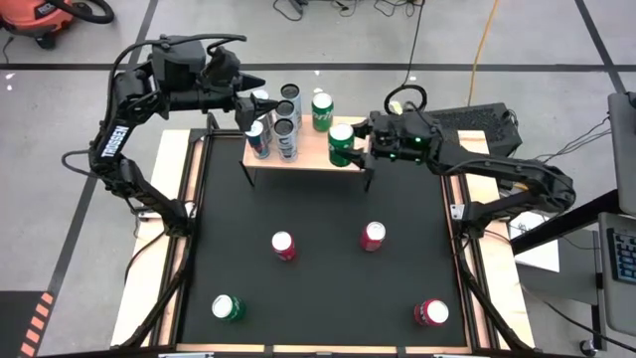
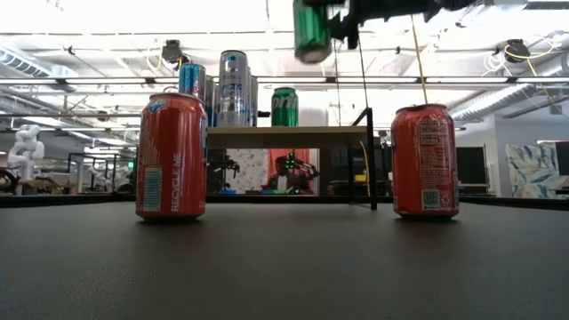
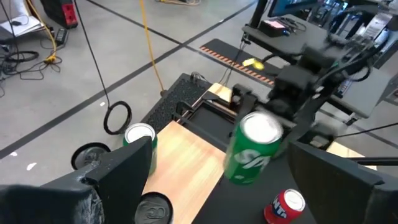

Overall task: Place canned beverage on shelf
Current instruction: Put the top green soda can on the shelf

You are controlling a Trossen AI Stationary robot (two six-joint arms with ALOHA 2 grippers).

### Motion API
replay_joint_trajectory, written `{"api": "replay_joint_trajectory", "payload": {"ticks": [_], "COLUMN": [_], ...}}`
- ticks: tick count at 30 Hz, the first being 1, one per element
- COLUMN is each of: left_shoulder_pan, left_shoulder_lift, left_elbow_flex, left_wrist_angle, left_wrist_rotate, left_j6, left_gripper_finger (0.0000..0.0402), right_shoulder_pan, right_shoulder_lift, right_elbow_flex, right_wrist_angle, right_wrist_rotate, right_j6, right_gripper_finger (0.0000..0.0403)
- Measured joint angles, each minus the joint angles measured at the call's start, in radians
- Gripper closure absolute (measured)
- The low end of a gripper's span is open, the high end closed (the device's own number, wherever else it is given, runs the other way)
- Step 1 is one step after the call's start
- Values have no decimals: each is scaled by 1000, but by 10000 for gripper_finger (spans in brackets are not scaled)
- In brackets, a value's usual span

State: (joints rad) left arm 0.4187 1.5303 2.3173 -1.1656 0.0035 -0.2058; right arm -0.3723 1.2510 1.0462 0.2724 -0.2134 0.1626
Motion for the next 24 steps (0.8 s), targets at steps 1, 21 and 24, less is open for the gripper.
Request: {"api": "replay_joint_trajectory", "payload": {"ticks": [1,21,24], "left_shoulder_pan": [0,0,0], "left_shoulder_lift": [0,2,2], "left_elbow_flex": [0,0,0], "left_wrist_angle": [0,0,-1], "left_wrist_rotate": [-1,12,15], "left_j6": [0,5,6], "left_gripper_finger": [31,31,31], "right_shoulder_pan": [-3,-48,-52], "right_shoulder_lift": [20,269,283], "right_elbow_flex": [0,-1,-1], "right_wrist_angle": [14,215,216], "right_wrist_rotate": [1,90,90], "right_j6": [-3,1,7], "right_gripper_finger": [114,114,114]}}
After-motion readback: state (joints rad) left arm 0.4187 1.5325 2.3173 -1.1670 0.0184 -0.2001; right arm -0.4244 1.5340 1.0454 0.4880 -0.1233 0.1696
